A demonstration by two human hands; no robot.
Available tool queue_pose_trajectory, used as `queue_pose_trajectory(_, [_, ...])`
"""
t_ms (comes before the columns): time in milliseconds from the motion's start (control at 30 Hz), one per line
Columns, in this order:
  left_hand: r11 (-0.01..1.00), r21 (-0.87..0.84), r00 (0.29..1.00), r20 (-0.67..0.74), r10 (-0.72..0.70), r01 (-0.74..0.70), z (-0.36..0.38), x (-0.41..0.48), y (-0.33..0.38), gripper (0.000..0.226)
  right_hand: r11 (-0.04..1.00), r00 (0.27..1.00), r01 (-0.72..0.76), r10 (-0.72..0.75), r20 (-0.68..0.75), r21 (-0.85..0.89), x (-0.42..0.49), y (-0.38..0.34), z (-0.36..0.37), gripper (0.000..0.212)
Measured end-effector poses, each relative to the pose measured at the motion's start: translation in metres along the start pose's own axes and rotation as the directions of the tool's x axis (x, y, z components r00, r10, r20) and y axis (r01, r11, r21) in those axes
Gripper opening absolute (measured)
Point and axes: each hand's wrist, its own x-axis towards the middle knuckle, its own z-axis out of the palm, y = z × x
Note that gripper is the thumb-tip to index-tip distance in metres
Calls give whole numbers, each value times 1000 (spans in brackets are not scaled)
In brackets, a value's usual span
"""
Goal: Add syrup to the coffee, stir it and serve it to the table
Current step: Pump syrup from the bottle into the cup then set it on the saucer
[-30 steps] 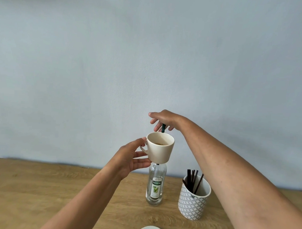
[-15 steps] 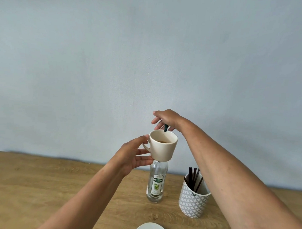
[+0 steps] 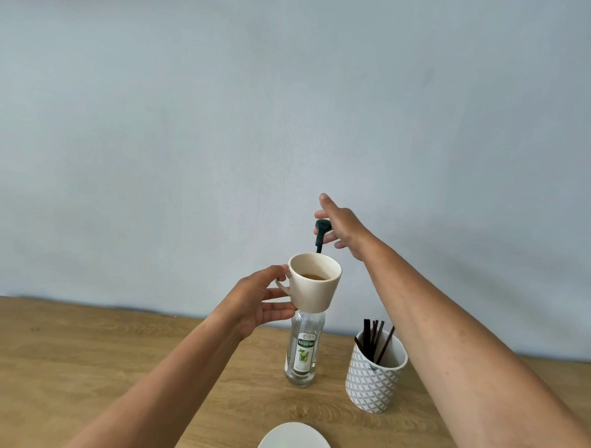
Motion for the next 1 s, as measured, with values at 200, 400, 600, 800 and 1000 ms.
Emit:
queue_pose_trajectory(200, [999, 10, 999, 32, -32, 32, -5, -10, -19, 19, 996, 996, -20, 28, -86, 87, -43, 56, -3, 44])
queue_pose_trajectory(400, [994, 38, 993, 52, -106, 104, -14, -26, -58, 19, 974, 1000, 4, -1, -11, 228, -110, 133, 24, 36])
queue_pose_trajectory(600, [978, 54, 979, 23, -201, 200, -26, -39, -111, 17, 931, 992, -92, 56, 110, 354, -166, 184, 56, 31])
queue_pose_trajectory(800, [964, 124, 971, 15, -238, 234, -42, -51, -166, 14, 942, 993, -93, 63, 100, 324, -208, 224, 87, 35])
queue_pose_trajectory(1000, [941, 186, 958, -8, -285, 282, -55, -62, -203, 15, 934, 975, -189, 143, 168, 303, -228, 256, 108, 48])
